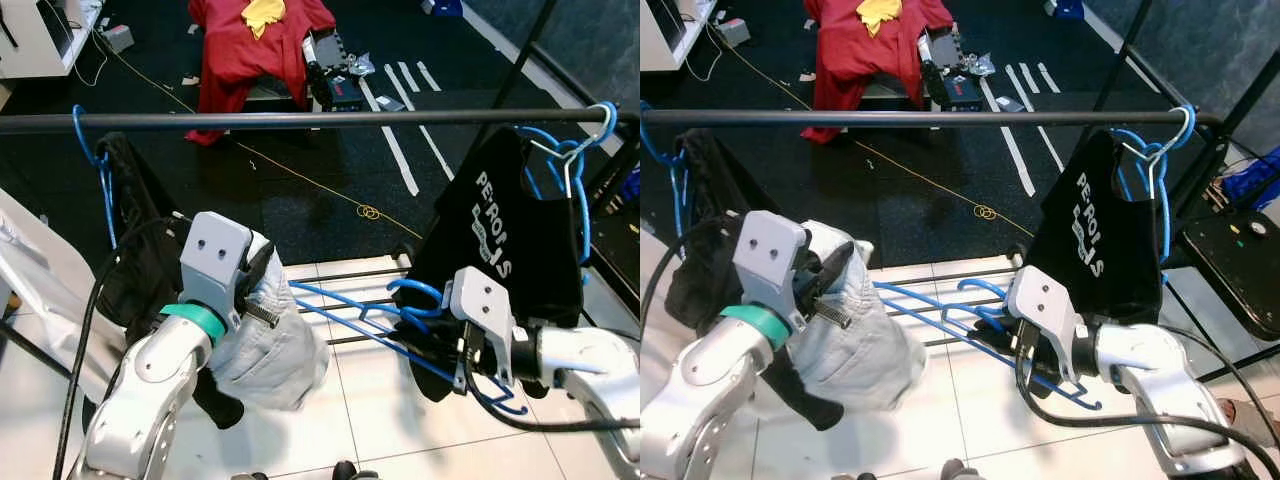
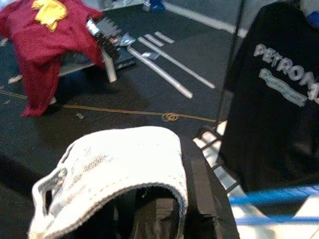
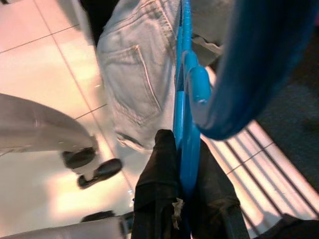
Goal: Hang hanger
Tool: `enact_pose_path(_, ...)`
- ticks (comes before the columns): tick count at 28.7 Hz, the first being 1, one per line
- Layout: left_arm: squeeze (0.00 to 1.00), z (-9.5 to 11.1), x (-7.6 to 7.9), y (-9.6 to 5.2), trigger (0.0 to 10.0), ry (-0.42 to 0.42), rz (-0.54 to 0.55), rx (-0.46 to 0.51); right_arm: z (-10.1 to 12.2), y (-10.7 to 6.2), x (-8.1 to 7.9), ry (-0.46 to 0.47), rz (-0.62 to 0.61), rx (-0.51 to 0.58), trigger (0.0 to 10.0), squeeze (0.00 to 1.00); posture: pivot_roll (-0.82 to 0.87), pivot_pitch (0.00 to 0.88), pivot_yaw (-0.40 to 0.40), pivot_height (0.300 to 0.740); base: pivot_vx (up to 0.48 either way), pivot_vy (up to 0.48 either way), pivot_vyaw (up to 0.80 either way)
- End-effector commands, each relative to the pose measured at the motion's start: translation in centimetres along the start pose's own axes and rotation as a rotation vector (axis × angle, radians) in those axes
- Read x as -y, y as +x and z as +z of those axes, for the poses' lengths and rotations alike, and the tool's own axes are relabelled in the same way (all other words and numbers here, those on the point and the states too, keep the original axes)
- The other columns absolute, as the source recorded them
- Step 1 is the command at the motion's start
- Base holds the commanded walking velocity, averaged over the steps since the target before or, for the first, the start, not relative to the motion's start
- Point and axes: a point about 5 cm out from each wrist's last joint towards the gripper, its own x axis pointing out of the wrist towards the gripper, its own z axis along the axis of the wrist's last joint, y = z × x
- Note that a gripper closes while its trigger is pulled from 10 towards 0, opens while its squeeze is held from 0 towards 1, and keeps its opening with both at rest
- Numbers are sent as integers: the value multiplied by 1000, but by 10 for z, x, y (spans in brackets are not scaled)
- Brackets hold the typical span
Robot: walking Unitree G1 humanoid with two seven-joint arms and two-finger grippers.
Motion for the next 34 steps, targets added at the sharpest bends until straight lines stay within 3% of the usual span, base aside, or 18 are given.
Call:
enact_pose_path(1,0,-1,2,4,10000,29,0,18,3,-5,-6,-1,9,6,10000,0,-78,178,22,740,0,0,0)
enact_pose_path(8,0,-7,8,9,10000,42,-45,5,7,-17,-8,-13,-41,-2,10000,0,-103,181,40,740,0,0,0)
enact_pose_path(11,0,-13,7,-2,10000,107,-111,-3,7,-36,6,-14,-135,-34,10000,0,-115,186,47,740,0,0,0)
enact_pose_path(16,0,-15,4,-9,10000,130,-138,-2,5,-46,11,-12,-171,-56,10000,0,-116,187,47,740,0,0,0)
enact_pose_path(17,0,-11,-1,-21,10000,159,-193,9,0,-58,19,7,-213,-79,10000,0,-107,189,39,740,0,0,0)
enact_pose_path(18,0,-11,-1,-21,10000,159,-193,9,0,-58,19,7,-213,-79,10000,0,-107,189,39,740,0,0,0)
enact_pose_path(19,0,-7,-3,-31,10000,209,-250,28,-4,-66,24,36,-249,-80,10000,0,-98,188,35,740,0,0,0)
enact_pose_path(20,0,-7,-3,-31,10000,209,-250,28,-4,-66,24,36,-249,-80,10000,0,-98,188,35,740,0,0,0)
enact_pose_path(21,0,-5,-2,-40,10000,279,-310,41,-4,-71,30,67,-276,-56,10000,0,-85,187,29,740,0,0,0)
enact_pose_path(24,0,-4,2,-45,10000,340,-364,56,-2,-71,34,98,-286,-13,10000,0,-81,186,29,740,0,0,0)
enact_pose_path(25,0,-4,9,-47,10000,433,-404,79,3,-67,37,124,-280,40,10000,0,-73,183,26,740,0,0,0)
enact_pose_path(26,0,-4,9,-47,10000,433,-404,79,3,-67,37,124,-280,40,10000,0,-73,183,26,740,0,0,0)
enact_pose_path(28,0,-6,20,-47,10000,640,-465,147,12,-60,41,177,-256,133,10000,0,-70,182,26,740,0,0,0)
enact_pose_path(30,0,-6,20,-47,10000,640,-465,147,12,-60,41,177,-256,133,10000,0,-70,182,26,740,0,0,0)
enact_pose_path(31,0,-7,23,-47,10000,712,-485,176,14,-59,42,195,-244,158,10000,0,-71,183,27,740,0,0,0)
enact_pose_path(33,0,-7,23,-47,10000,712,-485,176,14,-59,42,195,-244,158,10000,0,-71,183,27,740,0,0,0)
enact_pose_path(34,0,-8,25,-48,10000,782,-493,207,15,-56,42,212,-224,174,10000,0,-76,183,33,740,0,0,0)
